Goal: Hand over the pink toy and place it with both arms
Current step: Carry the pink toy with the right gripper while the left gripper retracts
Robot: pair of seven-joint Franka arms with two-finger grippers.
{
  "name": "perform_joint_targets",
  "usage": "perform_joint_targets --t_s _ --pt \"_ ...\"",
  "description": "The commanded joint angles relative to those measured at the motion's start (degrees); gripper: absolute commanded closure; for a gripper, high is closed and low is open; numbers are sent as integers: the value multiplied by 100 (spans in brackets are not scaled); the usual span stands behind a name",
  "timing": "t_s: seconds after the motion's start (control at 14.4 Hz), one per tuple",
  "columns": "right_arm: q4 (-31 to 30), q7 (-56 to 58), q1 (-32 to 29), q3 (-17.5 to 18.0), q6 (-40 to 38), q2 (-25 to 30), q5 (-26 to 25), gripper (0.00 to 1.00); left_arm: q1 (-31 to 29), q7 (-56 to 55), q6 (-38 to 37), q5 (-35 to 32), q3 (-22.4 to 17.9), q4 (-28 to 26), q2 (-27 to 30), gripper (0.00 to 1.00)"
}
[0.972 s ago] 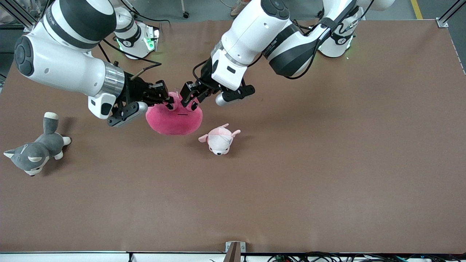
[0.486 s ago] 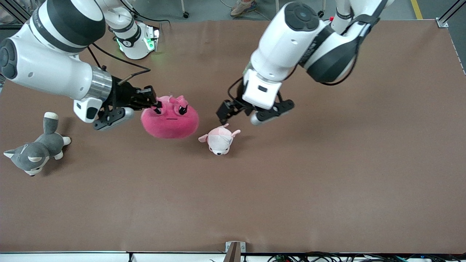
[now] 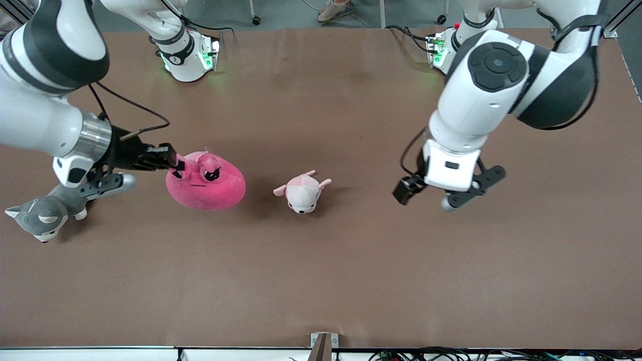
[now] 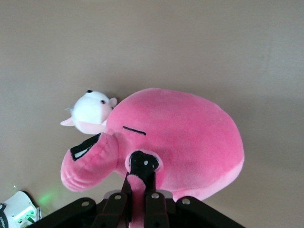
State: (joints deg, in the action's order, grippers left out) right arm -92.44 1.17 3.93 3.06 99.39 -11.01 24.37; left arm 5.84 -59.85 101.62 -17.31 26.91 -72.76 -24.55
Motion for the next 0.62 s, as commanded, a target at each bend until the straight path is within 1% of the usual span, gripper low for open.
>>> perform_joint_targets --t_s 0.0,0.21,0.42,0.56 --pt "165 365 -427 90 -78 -331 33 98 -381 1129 -213 -202 33 -63 222 0" --pt "165 909 -726 99 -122 -533 33 98 -802 2088 -239 -176 42 -80 415 0" --pt "113 1612 -990 99 -139 -788 33 98 -1154 3003 -599 -149 51 -72 512 0" --pt "130 1824 -1175 99 -288 -964 59 98 -1357 3583 -923 -114 68 -81 653 0"
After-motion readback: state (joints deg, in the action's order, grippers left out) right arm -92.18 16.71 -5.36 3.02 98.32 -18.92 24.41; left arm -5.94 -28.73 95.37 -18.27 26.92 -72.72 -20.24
